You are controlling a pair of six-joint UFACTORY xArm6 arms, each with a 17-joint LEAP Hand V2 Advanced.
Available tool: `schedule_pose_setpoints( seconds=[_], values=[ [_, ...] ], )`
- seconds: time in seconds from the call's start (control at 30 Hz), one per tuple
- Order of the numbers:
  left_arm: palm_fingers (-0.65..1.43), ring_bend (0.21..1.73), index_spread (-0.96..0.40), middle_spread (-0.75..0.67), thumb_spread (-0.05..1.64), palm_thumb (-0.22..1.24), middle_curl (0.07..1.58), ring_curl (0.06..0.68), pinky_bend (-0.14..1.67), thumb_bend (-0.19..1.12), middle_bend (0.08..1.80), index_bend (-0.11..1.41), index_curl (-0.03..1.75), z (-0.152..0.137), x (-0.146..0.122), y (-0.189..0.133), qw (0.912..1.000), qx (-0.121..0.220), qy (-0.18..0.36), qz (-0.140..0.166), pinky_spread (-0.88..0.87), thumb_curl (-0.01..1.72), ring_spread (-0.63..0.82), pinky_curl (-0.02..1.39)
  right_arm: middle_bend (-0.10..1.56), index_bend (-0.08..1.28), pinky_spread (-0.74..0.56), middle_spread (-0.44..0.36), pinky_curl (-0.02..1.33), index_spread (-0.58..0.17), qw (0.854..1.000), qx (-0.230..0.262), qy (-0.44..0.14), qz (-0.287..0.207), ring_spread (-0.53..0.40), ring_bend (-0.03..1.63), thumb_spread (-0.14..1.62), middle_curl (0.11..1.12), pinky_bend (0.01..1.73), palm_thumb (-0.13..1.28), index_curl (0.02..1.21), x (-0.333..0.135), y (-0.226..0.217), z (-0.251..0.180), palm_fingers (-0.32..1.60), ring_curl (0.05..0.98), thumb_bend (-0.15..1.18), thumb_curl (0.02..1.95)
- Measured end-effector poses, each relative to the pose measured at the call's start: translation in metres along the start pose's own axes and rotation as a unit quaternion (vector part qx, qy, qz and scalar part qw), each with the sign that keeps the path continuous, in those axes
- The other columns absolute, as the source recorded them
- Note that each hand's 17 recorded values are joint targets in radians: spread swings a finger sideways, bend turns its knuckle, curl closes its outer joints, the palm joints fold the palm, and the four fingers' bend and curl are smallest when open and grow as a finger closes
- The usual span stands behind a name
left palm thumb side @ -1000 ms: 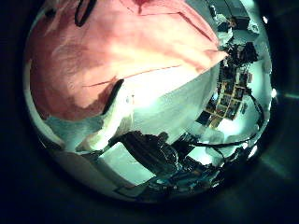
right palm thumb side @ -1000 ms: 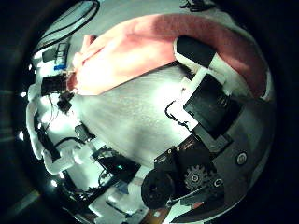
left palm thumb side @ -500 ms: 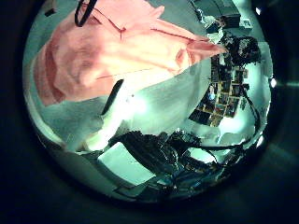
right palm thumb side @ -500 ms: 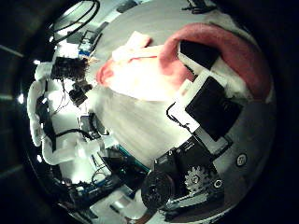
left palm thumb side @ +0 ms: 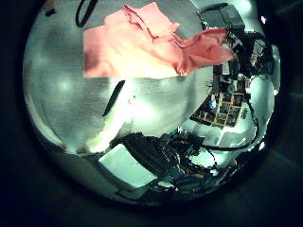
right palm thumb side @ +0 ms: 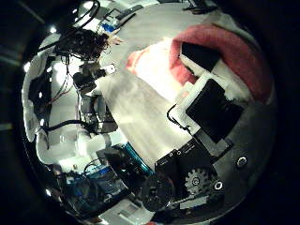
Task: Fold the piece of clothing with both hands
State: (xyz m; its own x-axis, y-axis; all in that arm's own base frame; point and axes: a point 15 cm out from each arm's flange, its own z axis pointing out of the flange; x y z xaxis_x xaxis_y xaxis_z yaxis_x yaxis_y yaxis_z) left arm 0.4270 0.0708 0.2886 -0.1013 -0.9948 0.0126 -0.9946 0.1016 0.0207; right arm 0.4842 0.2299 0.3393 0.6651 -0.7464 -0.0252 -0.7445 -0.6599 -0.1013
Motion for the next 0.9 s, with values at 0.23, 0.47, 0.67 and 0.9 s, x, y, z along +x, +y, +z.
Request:
schedule_pose_setpoints(
  seconds=[0.23,0.47,0.67,0.9],
  values=[
    [0.25,0.58,-0.09,0.03,1.26,0.44,0.33,0.21,0.23,-0.01,0.18,0.19,0.44,-0.009,-0.017,0.019,0.9998,0.008,-0.001,-0.016,0.29,0.31,0.21,0.36,1.22,1.01,-0.29,-0.194,1.02,-0.328,0.999,-0.016,-0.004,-0.044,-0.273,1.35,1.15,0.95,1.15,1.01,0.89,-0.047,-0.052,0.041,0.89,0.813,-0.01,0.79],
    [0.25,0.59,-0.09,0.02,1.25,0.44,0.33,0.211,0.23,-0.01,0.18,0.19,0.44,-0.011,-0.031,0.041,0.9994,0.008,0.001,-0.033,0.29,0.31,0.21,0.36,1.15,0.83,-0.35,-0.2,0.97,-0.337,0.997,-0.024,0.007,-0.071,-0.272,1.31,1.18,0.91,1.08,0.9,0.85,-0.066,-0.07,0.086,0.79,0.769,-0.03,0.71],
    [0.25,0.59,-0.09,0.02,1.25,0.45,0.33,0.21,0.22,-0.01,0.18,0.19,0.44,-0.006,-0.036,0.05,0.9992,0.003,0.003,-0.039,0.29,0.31,0.21,0.36,0.75,0.33,-0.41,-0.223,0.87,-0.408,0.997,-0.019,0.016,-0.077,-0.295,1.21,1.19,0.73,1.03,0.85,0.64,-0.064,-0.076,0.091,0.08,0.677,-0.02,0.63],
    [0.26,0.58,-0.09,0.02,1.25,0.45,0.33,0.209,0.22,-0.01,0.18,0.19,0.44,0.0,-0.038,0.059,0.9989,-0.002,0.007,-0.045,0.29,0.31,0.21,0.36,0.37,0.2,-0.08,-0.222,0.74,-0.468,0.997,0.034,0.026,-0.065,-0.167,0.83,1.17,0.52,0.79,0.86,0.48,-0.041,-0.079,0.033,-0.12,0.495,-0.01,0.6]
  ],
)
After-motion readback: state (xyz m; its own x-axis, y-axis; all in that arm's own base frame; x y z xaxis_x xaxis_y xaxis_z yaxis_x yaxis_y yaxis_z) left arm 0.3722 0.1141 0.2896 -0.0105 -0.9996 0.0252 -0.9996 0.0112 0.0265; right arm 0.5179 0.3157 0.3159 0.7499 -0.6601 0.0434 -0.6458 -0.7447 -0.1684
